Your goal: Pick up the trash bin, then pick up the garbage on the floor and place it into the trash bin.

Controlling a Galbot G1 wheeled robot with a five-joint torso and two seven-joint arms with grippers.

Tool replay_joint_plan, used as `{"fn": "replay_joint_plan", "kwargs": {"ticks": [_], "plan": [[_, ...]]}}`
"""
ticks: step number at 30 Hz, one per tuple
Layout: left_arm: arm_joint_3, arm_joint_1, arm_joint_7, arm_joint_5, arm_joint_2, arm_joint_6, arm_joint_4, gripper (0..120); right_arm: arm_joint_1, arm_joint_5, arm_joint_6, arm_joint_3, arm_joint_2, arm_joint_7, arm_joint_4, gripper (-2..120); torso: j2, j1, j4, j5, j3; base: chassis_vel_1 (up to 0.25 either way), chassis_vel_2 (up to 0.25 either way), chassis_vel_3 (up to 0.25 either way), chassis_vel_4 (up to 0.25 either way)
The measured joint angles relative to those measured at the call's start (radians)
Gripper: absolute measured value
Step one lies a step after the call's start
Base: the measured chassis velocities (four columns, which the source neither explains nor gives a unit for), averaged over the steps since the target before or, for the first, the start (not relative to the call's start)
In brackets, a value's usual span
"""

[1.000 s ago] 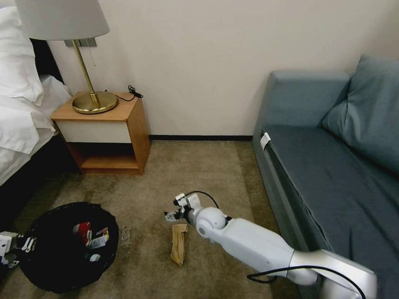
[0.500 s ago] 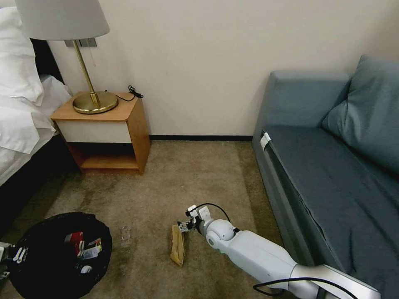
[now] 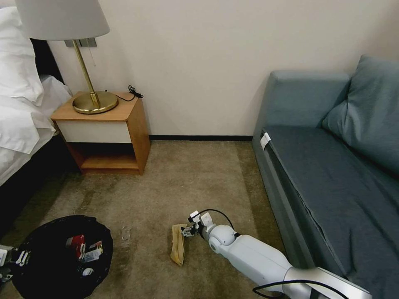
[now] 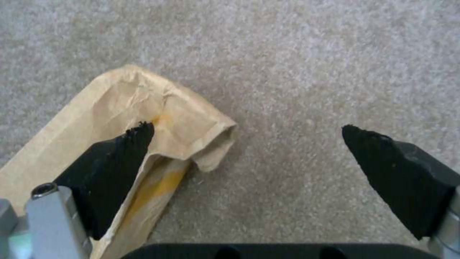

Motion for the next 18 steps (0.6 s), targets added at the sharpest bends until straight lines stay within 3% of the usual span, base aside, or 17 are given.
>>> {"fn": "replay_joint_plan", "kwargs": {"ticks": [14, 18], "plan": [[0.015, -0.011, 0.002, 0.007, -0.012, 0.001, -0.003, 1, -0.017, -0.044, 0.053, -0.017, 0.053, -0.048, -0.067, 100, 0.0, 0.0, 0.0001, -0.0001, 0.0, 0.0, 0.0, 0.0, 0.0], [0.02, -0.01, 0.005, 0.004, -0.012, 0.001, -0.007, 1, -0.019, -0.071, 0.082, -0.023, 0.095, -0.095, -0.148, 100, 0.0, 0.0, 0.0, 0.0, 0.0, 0.0, 0.0, 0.0, 0.0]]}}
